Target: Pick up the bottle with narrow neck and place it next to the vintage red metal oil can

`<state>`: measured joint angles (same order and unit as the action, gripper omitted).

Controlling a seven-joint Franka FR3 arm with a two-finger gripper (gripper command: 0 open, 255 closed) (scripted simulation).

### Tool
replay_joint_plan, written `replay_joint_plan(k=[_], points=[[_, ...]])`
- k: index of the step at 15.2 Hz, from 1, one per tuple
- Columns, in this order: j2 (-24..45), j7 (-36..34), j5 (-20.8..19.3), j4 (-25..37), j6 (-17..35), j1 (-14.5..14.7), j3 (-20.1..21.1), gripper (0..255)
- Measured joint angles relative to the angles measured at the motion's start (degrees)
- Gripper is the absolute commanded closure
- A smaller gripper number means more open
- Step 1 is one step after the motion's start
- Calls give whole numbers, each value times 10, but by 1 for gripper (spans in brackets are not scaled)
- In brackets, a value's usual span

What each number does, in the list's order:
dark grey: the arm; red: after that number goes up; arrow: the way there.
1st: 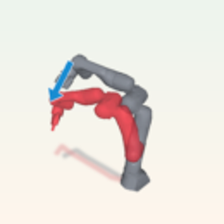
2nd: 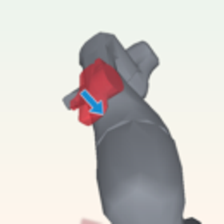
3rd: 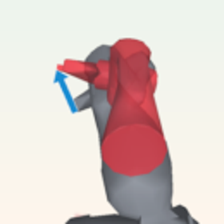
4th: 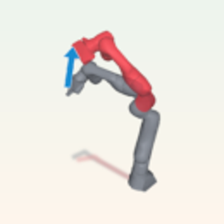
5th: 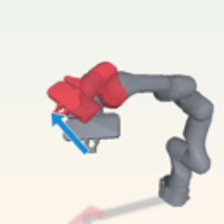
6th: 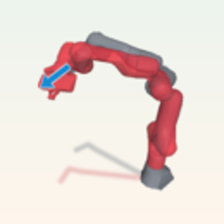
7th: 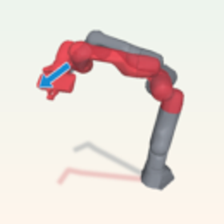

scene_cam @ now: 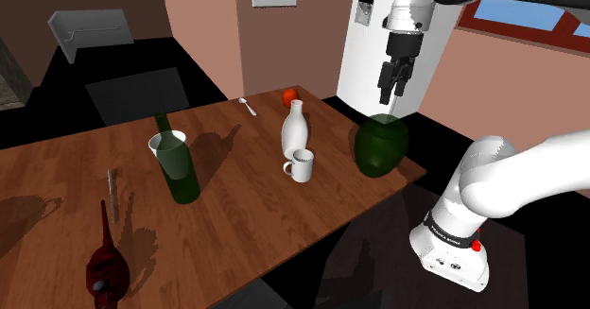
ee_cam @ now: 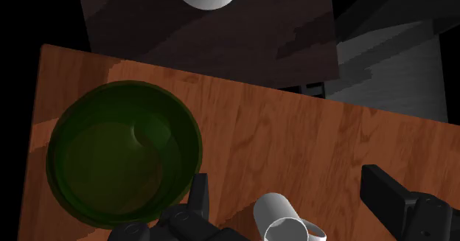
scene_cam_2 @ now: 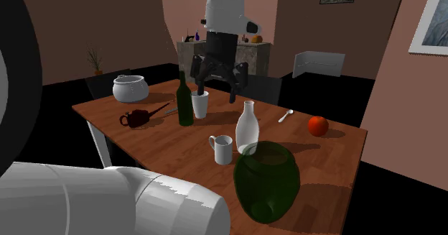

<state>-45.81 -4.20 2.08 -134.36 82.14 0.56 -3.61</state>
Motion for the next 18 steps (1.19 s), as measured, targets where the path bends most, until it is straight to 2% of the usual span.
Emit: replay_joint_plan(k=[2, 9, 18], points=[[7, 0, 0, 0, 8, 0, 1, 0], [119, 7, -6, 15, 124, 4, 0, 0], [299, 16, -12, 100, 249, 7, -3, 0]])
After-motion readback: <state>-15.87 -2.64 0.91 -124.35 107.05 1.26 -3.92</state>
